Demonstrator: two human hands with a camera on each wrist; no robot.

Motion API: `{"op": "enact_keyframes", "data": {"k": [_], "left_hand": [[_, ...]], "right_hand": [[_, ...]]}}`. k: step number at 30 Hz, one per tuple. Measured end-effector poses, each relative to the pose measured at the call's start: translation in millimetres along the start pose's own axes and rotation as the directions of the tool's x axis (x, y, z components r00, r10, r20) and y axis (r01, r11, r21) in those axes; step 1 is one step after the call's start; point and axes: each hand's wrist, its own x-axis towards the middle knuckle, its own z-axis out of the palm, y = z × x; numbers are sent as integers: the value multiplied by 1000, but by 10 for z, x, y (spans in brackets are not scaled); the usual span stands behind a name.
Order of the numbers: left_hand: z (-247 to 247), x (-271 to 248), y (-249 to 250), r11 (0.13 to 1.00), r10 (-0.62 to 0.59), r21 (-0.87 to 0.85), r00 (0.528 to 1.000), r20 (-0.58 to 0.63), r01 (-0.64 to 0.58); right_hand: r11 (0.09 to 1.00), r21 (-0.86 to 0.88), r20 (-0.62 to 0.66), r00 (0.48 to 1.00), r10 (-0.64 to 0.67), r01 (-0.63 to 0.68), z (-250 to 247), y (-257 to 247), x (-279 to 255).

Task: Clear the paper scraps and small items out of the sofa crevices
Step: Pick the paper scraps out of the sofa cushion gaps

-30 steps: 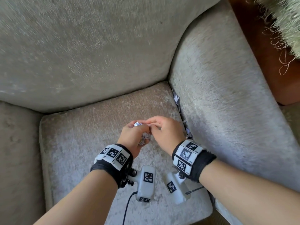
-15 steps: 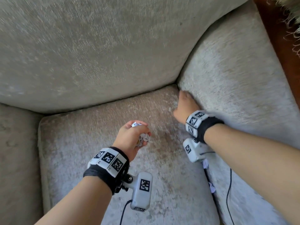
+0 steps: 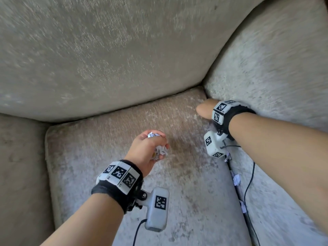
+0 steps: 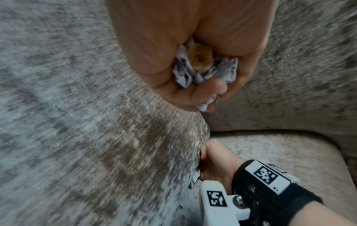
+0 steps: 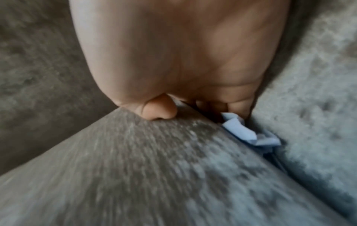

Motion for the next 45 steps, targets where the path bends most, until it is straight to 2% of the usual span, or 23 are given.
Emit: {"op": "enact_keyframes", "data": {"k": [2,4,6,8,13,16,19,23,26,28,31,33,35,41,45], "left_hand": [[12,13,16,1000,4,-4,1000,-6,-4],[37,32,20,1000,3,-6,1000,-7,-3],[72,37,7,1000,2,-2,1000,-9,-2],[111,24,-23,1000,-1,-4,1000,-9,1],[194,-39,-81,1000,3,-11,1000,10,-3],[259,-90,-123,1000,10,4,999,31,-10],[320,-125,-181,999,11,36,998,59,-13],[405,-130,-296,990,22,134,996,81,-33],[481,-123,-427,962,56,265,996,70,-72],[534,-119,-531,945,63,316,996,68,-82],[610,-115,-663,939,48,338,997,55,-64],[651,-116,-722,937,32,347,998,48,-47],[687,-118,-758,934,20,354,999,44,-35],[671,-141,-713,935,25,353,999,46,-40],[619,-164,-644,940,42,337,998,40,-53]], "right_hand": [[991,-133,43,999,-16,22,35,25,6],[982,-183,58,998,-28,38,117,104,109],[994,-112,8,1000,17,-16,207,174,252],[995,-96,16,999,29,-28,293,253,220],[998,-45,21,998,52,-51,478,411,-386],[999,11,35,999,41,-42,655,560,-568],[997,69,-42,999,20,-17,815,669,-700],[997,58,-123,991,-46,53,994,750,-766],[987,-92,-261,953,-151,131,1213,803,-836],[958,-262,-308,931,-198,117,1320,842,-875],[851,-525,-379,886,-266,31,1347,918,-875],[761,-649,-361,885,-295,-11,1355,955,-847],[711,-701,-352,891,-286,-49,1359,964,-816],[652,-754,-358,879,-315,-74,1272,928,-763],[594,-804,-270,908,-320,-30,1154,905,-809]]}}
